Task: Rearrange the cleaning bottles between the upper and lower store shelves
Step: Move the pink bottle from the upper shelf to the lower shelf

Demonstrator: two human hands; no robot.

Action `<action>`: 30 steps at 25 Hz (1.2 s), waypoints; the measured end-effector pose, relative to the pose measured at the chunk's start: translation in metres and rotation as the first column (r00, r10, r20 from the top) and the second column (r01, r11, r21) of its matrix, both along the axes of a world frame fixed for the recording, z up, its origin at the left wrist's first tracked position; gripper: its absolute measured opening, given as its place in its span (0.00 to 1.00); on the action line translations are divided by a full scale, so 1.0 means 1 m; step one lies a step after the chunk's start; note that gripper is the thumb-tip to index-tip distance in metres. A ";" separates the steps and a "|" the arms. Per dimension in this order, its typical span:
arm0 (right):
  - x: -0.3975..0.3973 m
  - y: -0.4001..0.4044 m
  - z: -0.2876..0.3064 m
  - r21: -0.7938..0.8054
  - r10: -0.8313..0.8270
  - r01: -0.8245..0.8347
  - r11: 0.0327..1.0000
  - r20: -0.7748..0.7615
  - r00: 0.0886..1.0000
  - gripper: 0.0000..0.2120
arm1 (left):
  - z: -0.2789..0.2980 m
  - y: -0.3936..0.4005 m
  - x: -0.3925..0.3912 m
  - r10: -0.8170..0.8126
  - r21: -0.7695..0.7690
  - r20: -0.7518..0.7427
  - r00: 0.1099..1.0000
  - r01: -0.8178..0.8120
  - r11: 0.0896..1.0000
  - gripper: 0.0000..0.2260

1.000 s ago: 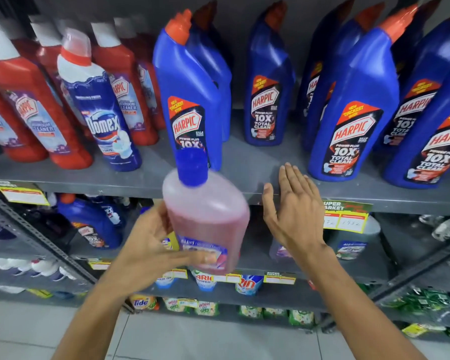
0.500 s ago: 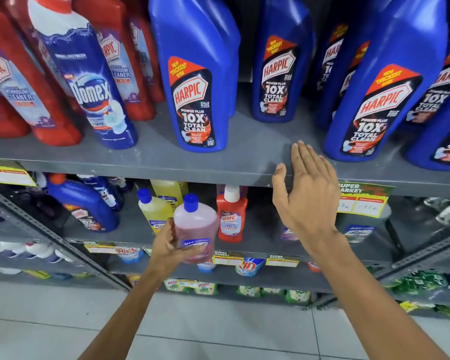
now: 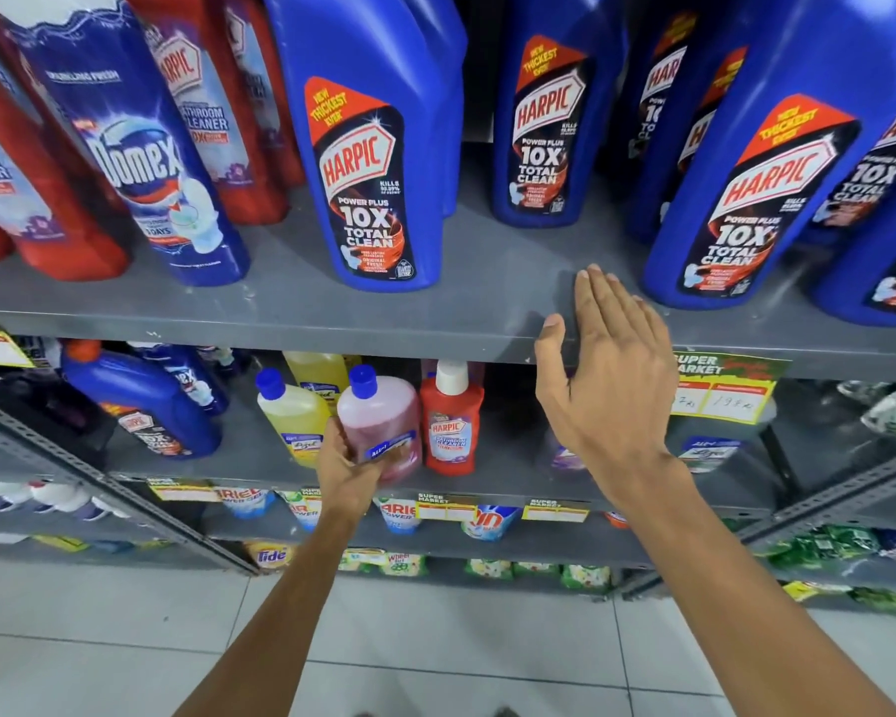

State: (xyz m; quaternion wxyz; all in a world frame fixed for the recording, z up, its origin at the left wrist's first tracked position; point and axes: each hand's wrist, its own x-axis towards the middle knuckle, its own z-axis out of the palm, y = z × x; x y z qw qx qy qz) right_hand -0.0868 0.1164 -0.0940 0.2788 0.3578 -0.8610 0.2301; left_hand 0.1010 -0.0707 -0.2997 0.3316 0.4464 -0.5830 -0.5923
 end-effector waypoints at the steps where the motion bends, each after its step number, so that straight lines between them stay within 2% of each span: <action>1: 0.000 0.000 0.000 0.001 -0.001 0.001 1.000 -0.002 1.000 0.30 | 0.000 -0.001 -0.003 0.010 0.000 0.000 1.000 -0.010 1.000 0.48; 8: -0.001 -0.001 -0.002 -0.027 0.004 -0.004 1.000 -0.020 1.000 0.29 | 0.006 -0.009 -0.010 0.020 0.046 0.016 1.000 -0.021 0.999 0.47; 14: -0.001 0.000 -0.002 -0.039 0.013 -0.013 0.999 -0.017 1.000 0.28 | 0.006 -0.009 -0.008 0.015 0.022 0.032 0.999 -0.016 1.000 0.49; 30: 0.000 0.001 0.000 -0.025 0.018 -0.018 1.000 0.022 1.000 0.29 | 0.001 -0.010 -0.008 0.007 0.000 0.081 0.997 -0.007 1.000 0.42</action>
